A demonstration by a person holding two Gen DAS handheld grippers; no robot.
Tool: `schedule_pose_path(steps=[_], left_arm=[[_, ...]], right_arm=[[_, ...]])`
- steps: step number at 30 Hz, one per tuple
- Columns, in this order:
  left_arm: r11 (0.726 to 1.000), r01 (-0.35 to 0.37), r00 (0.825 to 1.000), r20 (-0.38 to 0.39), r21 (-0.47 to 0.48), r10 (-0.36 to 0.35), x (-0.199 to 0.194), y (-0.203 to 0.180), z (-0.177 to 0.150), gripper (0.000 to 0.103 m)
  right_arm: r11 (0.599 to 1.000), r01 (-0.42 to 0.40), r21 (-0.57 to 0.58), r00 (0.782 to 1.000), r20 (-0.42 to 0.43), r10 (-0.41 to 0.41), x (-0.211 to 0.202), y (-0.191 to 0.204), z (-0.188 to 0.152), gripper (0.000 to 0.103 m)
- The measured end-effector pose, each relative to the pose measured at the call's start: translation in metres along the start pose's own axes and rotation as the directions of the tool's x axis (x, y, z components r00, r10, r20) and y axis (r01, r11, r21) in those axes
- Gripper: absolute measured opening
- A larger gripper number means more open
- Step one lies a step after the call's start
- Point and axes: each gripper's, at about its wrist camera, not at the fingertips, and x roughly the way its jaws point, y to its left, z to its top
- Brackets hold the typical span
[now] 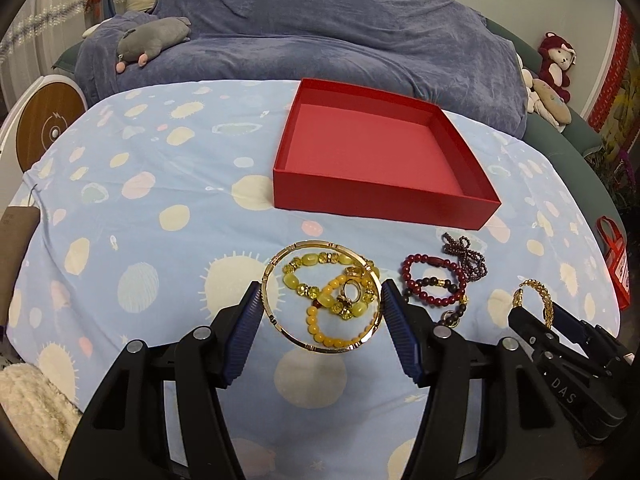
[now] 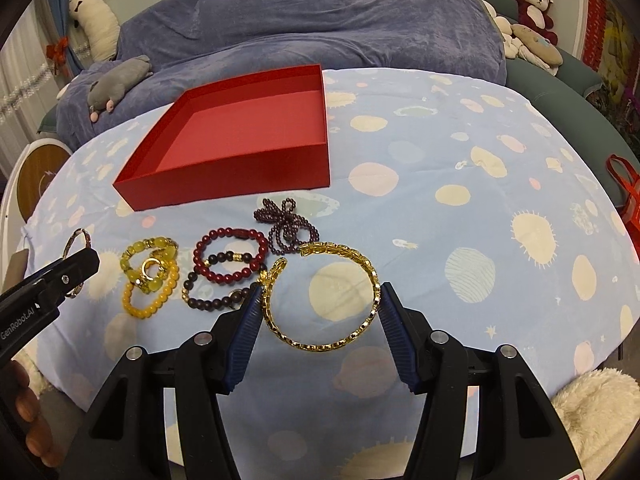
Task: Organize jewelry
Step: 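Grasp the thin gold bangle with the left tool while the right tool lifts the cuff, then lower both bracelets into the red box and open both tools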
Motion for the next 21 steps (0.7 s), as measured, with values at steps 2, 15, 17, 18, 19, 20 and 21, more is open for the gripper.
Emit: schedule_pose_path(steps=[2,15,17,18,19,20,21], left_arm=[[1.000,0.012,1.000,0.010,-0.003,-0.012,-0.003,0.001,0.012,0.057],[0.997,0.054,0.996,0.062,0.064,-0.058,0.056,-0.020,0.149,0.057],[0.996,0.035,0.998,0.055,0.088,-0.040,0.079,-0.025,0.167,0.057],[0.995,0.025,0.999,0.043,0.096,-0.029,0.092,-0.026,0.175,0.057],[0.995,0.029,0.999,0.031,0.095,-0.032,0.103,-0.027,0.181,0.057],[0.995,0.034,0.999,0.021,0.089,-0.036,0.114,-0.027,0.188,0.057],[0.996,0.033,0.999,0.012,0.084,-0.034,0.125,-0.027,0.193,0.057]], right_arm=[[1.000,-0.016,0.007,1.000,0.021,0.016,-0.006,0.001,0.012,0.056],[0.995,-0.090,-0.049,0.992,0.082,0.094,0.036,0.031,0.164,0.056],[0.994,-0.095,-0.046,0.993,0.065,0.098,0.056,0.035,0.184,0.056],[0.995,-0.092,-0.046,0.994,0.058,0.095,0.066,0.036,0.193,0.056],[0.995,-0.093,-0.047,0.994,0.046,0.095,0.076,0.038,0.201,0.056],[0.995,-0.089,-0.048,0.995,0.036,0.091,0.086,0.040,0.208,0.056],[0.995,-0.085,-0.048,0.996,0.029,0.086,0.096,0.041,0.215,0.056]])
